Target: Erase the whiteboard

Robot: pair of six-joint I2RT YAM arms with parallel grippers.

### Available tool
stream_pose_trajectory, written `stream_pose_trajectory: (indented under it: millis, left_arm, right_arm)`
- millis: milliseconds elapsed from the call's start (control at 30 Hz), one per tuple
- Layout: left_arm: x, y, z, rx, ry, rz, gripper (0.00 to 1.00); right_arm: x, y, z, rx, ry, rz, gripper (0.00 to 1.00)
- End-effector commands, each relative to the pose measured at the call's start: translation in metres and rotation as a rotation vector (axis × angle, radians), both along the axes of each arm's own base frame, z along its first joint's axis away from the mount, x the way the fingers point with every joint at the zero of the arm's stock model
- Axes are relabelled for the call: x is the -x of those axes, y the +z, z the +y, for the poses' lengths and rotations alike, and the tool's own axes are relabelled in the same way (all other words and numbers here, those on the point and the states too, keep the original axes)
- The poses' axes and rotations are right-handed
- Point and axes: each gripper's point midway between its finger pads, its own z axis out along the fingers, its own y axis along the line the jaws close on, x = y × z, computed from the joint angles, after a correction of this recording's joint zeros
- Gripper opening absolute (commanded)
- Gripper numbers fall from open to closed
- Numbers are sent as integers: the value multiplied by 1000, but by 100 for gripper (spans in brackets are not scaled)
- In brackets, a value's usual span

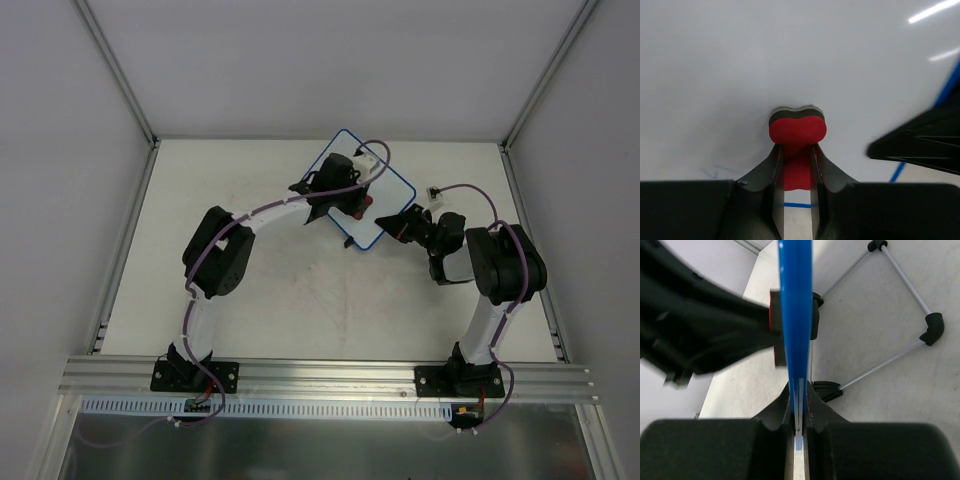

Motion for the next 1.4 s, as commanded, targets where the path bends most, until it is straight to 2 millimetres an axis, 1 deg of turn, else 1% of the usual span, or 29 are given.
stream_pose_trajectory:
  millis: [0, 100, 167, 267, 300, 333, 433, 467, 533, 567, 667, 700, 733, 800, 900, 933, 1033, 1100, 1233, 1267, 1300, 1367]
  left_arm:
    - [54, -19, -42, -127, -215, -78, 0]
    - [65, -23, -52, -165, -262, -116, 0]
    - [67, -27, -50, -195, -265, -106, 0]
    - [57, -29, -45, -215, -199, -101, 0]
    - [54, -35, -42, -219, -183, -83, 0]
    - [46, -34, -37, -196, -139, -52, 0]
    - [42, -41, -27, -149, -100, 37, 0]
    - [37, -42, -19, -118, -64, 79, 0]
    - [30, -46, -9, -82, 0, 136, 0]
    - [21, -46, 2, -58, 28, 162, 0]
    - [13, -50, 18, 3, 98, 247, 0]
    - [6, -53, 27, 20, 120, 268, 0]
    - [3, -54, 30, 38, 143, 290, 0]
    - [-4, -59, 39, 45, 186, 306, 0]
    - [-10, -65, 48, 50, 243, 327, 0]
    - [-16, -66, 55, 58, 282, 335, 0]
    - [-21, -72, 74, 77, 349, 375, 0]
    - [-19, -75, 77, 89, 362, 401, 0]
    - [-15, -75, 76, 96, 354, 413, 0]
    - [-12, -77, 77, 94, 355, 418, 0]
    - [-12, -75, 78, 94, 363, 414, 0]
    - [-8, -79, 83, 87, 383, 424, 0]
  right_arm:
    - [-7, 55, 7, -21, 33, -274, 0]
    - [-7, 55, 7, -20, 33, -276, 0]
    - [-7, 54, 7, -20, 33, -275, 0]
    - [-7, 54, 8, -21, 33, -274, 0]
    - [-7, 55, 8, -21, 34, -275, 0]
    - [-7, 55, 8, -21, 34, -275, 0]
    - [-7, 55, 8, -22, 33, -274, 0]
    - [-7, 55, 8, -21, 33, -275, 0]
    - [-7, 55, 8, -22, 34, -274, 0]
    - [-7, 55, 8, -22, 34, -274, 0]
    - [-7, 54, 7, -22, 31, -271, 0]
    - [-7, 54, 8, -22, 33, -272, 0]
    - [-7, 55, 8, -22, 34, -274, 0]
    - [-8, 54, 8, -23, 33, -270, 0]
    - [-8, 54, 8, -23, 33, -270, 0]
    - [-8, 54, 7, -23, 31, -271, 0]
    - [-8, 53, 8, -23, 33, -268, 0]
    - [-8, 52, 8, -22, 33, -265, 0]
    - [-8, 51, 8, -23, 33, -263, 0]
    - [-8, 52, 8, -23, 33, -267, 0]
    - [-8, 52, 8, -24, 33, -264, 0]
    - [-8, 53, 8, -23, 33, -268, 0]
